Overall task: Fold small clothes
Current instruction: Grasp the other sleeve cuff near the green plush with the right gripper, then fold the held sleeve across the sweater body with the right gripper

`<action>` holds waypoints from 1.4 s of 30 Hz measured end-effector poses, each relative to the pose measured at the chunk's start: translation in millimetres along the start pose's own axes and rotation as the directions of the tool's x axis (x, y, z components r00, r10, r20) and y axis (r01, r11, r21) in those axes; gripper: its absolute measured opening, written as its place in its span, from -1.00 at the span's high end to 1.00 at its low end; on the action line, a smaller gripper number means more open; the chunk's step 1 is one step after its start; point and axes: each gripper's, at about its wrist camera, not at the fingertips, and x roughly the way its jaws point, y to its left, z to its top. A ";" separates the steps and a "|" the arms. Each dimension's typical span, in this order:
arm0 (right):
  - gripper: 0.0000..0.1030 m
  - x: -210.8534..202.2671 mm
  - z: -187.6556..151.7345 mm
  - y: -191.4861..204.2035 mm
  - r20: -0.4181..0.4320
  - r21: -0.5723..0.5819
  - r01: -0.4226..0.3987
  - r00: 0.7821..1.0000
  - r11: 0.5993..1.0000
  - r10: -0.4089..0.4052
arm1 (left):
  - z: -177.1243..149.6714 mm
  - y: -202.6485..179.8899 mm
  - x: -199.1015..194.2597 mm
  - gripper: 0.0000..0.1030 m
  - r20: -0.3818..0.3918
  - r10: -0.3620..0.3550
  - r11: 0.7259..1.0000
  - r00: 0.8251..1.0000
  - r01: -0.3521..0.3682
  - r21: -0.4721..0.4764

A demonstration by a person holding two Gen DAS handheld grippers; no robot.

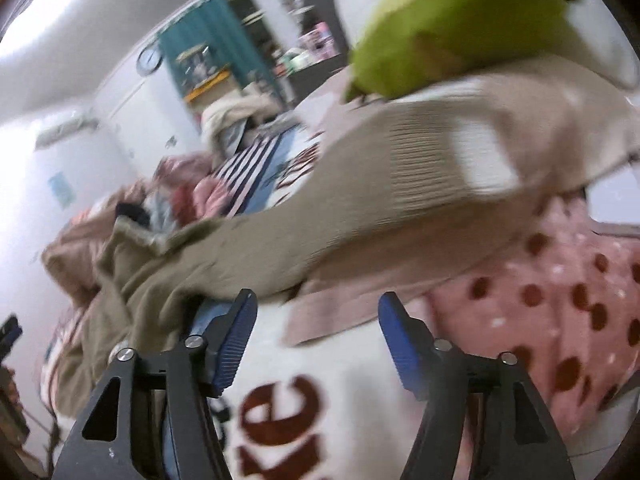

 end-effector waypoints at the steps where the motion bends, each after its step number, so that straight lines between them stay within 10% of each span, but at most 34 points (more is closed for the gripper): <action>1: -0.21 -0.3 2.1 -6.9 0.008 0.014 -0.005 1.000 1.000 0.005 | 1.0 -3.8 0.3 -0.97 0.001 0.016 1.000 1.000 -0.016 0.007; 20: -0.26 35.0 39.5 -45.2 0.143 0.114 -0.185 0.975 0.976 0.168 | -3.2 -41.7 16.5 -0.98 -0.017 0.119 0.983 0.993 -0.115 0.141; 29: 0.73 48.5 59.7 -25.9 0.133 0.069 -0.124 0.985 0.990 0.114 | -1.8 -34.8 16.1 -0.98 -0.017 0.083 0.993 0.996 -0.081 0.083; 42: 0.82 13.9 66.8 94.3 0.154 -0.197 -0.269 0.941 0.943 0.301 | -11.1 -4.7 2.3 -0.98 0.010 0.061 0.998 0.998 -0.062 0.031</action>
